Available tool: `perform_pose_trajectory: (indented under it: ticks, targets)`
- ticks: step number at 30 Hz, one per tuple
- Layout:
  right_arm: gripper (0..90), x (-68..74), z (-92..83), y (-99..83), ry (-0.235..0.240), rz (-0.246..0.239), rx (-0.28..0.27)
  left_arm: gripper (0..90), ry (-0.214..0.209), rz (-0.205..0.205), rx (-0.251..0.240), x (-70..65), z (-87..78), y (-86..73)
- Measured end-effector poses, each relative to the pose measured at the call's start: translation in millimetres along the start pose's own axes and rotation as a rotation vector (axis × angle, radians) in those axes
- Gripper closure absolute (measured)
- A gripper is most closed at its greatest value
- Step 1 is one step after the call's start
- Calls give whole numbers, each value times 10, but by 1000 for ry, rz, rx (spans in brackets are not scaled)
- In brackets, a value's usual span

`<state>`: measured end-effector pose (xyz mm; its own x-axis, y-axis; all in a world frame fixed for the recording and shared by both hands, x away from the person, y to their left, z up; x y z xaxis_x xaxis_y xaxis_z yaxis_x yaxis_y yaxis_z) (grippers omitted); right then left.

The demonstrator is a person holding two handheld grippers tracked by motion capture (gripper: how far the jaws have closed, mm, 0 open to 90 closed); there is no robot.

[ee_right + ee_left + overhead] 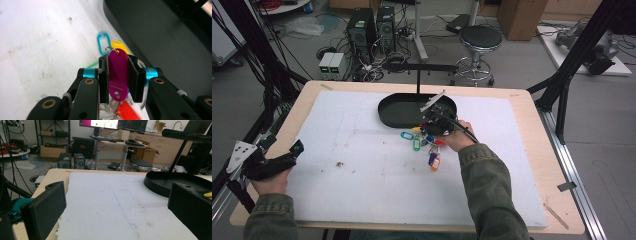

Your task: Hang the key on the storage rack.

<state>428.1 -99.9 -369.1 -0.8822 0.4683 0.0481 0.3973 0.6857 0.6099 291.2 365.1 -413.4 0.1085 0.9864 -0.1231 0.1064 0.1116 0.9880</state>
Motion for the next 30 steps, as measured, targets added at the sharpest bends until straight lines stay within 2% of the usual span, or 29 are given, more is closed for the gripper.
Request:
perform_pose_trajectory:
  ticks: [4,11,14,21,25,26,30]
  targets:
    - [741,-4,-122,33,12,10,-74,23,2,-3,0,6,6,-1]
    - [743,-34,-325,40,-8,27,-148,23,-1,-5,-2,1,17,-2]
    - [745,-49,-378,44,1,41,-180,23,-1,-4,0,-1,21,-1]
    - [748,-73,-493,153,-10,34,-204,23,-3,0,1,-4,27,-1]
    - [751,-99,-585,244,-7,50,-222,23,-3,-5,0,-2,25,0]
    - [866,-103,-636,274,-19,37,-241,23,-4,-4,0,-2,25,0]
    - [866,-132,-740,328,-14,44,-279,23,-6,-4,3,-8,34,-4]
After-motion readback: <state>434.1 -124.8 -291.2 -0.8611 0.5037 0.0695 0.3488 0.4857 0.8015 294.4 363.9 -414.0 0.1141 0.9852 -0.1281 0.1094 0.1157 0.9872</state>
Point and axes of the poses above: each handheld gripper's, and its own axes: z roughly forward along the jaws, y roughly out of its top, x roughly to its left, the point moved 2 cm from there along z, roughly forward along the jaws, and after that the axes turned 8 degrees about y, right-handed, at the moved point
